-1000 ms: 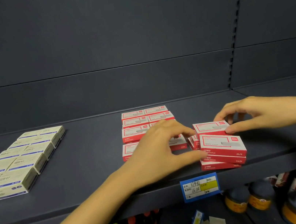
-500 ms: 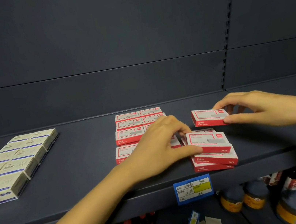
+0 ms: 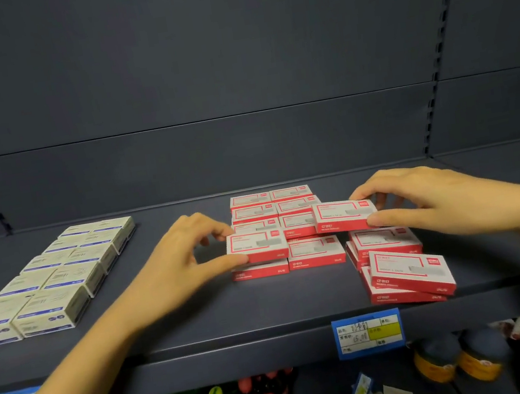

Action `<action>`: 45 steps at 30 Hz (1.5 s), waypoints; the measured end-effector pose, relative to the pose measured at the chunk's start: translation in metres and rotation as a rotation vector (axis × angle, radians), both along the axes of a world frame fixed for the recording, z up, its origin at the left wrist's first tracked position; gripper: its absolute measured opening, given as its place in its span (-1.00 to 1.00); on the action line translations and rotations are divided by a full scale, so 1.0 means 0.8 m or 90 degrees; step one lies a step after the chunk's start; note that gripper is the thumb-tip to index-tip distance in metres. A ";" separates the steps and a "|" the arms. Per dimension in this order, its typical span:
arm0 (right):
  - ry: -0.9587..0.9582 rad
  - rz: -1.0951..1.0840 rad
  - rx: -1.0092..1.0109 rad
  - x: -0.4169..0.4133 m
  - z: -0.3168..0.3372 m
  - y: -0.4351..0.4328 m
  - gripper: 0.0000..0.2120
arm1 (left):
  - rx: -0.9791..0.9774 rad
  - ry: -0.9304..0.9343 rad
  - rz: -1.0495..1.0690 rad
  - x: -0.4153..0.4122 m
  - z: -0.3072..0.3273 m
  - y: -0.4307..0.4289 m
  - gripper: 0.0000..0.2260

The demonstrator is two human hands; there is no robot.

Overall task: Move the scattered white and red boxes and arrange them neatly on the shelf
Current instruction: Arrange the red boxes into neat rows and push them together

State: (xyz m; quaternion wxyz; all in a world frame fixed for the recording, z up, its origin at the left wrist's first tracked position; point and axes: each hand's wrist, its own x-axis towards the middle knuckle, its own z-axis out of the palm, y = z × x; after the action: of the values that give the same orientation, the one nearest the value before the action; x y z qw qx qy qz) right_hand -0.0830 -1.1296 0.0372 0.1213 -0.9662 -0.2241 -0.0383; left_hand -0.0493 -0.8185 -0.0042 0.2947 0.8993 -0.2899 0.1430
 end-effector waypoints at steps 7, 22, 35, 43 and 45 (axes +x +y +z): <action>-0.010 -0.001 -0.069 0.016 -0.014 0.019 -0.58 | -0.022 0.035 0.015 0.007 -0.020 0.002 -0.75; -0.051 0.020 0.018 0.017 -0.009 0.008 -0.73 | -0.082 -0.010 0.010 -0.009 -0.011 -0.013 -0.74; 0.153 -0.001 0.079 -0.008 -0.021 -0.049 -0.59 | -0.017 0.010 -0.149 -0.031 0.004 -0.076 -0.65; 0.030 -0.027 0.106 -0.022 -0.011 -0.081 -0.64 | 0.123 0.020 -0.244 -0.029 -0.003 -0.130 -0.56; 0.012 -0.033 0.103 -0.024 -0.010 -0.085 -0.65 | 0.146 0.023 -0.251 -0.026 -0.006 -0.139 -0.55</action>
State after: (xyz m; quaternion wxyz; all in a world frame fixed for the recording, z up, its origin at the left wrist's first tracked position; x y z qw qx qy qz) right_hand -0.1024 -1.1979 0.0295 0.1998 -0.9591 -0.1944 -0.0501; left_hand -0.0698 -0.9297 -0.0093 0.2180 0.8552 -0.4690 0.0324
